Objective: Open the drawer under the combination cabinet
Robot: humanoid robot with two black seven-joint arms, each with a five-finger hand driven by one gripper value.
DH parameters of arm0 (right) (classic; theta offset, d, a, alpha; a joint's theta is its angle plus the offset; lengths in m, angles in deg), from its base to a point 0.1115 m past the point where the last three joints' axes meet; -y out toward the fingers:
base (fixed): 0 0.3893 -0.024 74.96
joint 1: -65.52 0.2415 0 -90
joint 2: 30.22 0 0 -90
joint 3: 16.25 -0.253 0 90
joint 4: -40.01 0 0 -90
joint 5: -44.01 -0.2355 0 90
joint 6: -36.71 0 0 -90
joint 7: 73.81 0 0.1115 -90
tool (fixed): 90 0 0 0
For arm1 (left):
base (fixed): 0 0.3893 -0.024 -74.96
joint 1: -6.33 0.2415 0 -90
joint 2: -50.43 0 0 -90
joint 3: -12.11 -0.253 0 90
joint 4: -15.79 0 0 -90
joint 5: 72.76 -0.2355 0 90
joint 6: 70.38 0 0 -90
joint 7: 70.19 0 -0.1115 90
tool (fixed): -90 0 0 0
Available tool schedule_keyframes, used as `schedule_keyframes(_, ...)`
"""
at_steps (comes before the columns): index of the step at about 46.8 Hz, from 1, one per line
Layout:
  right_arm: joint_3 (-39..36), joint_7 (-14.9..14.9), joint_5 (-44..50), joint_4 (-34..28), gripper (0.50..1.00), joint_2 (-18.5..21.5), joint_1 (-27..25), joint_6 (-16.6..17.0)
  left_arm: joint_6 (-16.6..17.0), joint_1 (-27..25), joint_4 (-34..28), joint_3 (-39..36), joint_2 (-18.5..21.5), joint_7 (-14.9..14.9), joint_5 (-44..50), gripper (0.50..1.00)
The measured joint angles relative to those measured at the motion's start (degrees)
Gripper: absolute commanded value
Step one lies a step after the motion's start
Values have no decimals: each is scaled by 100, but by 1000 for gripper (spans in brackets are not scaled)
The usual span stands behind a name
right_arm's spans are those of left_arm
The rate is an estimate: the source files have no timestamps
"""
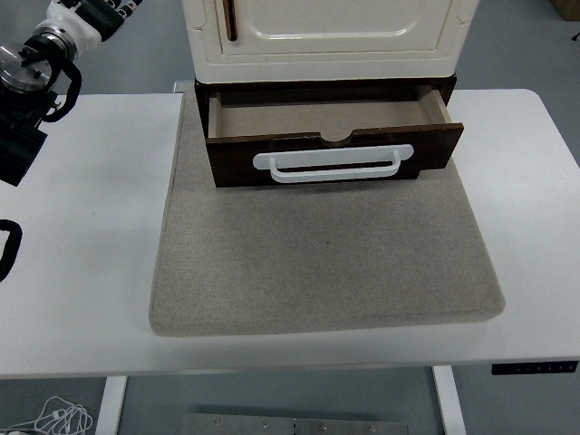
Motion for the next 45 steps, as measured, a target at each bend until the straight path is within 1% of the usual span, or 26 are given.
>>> schedule_keyframes(9,2,-3,-3,5,926,0,1,11,-17,192,0,12,-85,87,323,1000)
schedule_keyframes(14,3,1,-4,6,926,0,-1,11,-27,267,0,7,-175,121,359,1000)
schedule_keyframes(17,10,5,2,6,926,0,2,8,-28,296,1,6,-206,192,361,1000)
schedule_keyframes(34,0,-5,-2,5,928,0,-8,3,-79,379,13,32,-443,446,398,1000)
schedule_keyframes(45,-10,4,-11,0,926,0,-35,-5,-80,380,13,25,-497,484,391,1000)
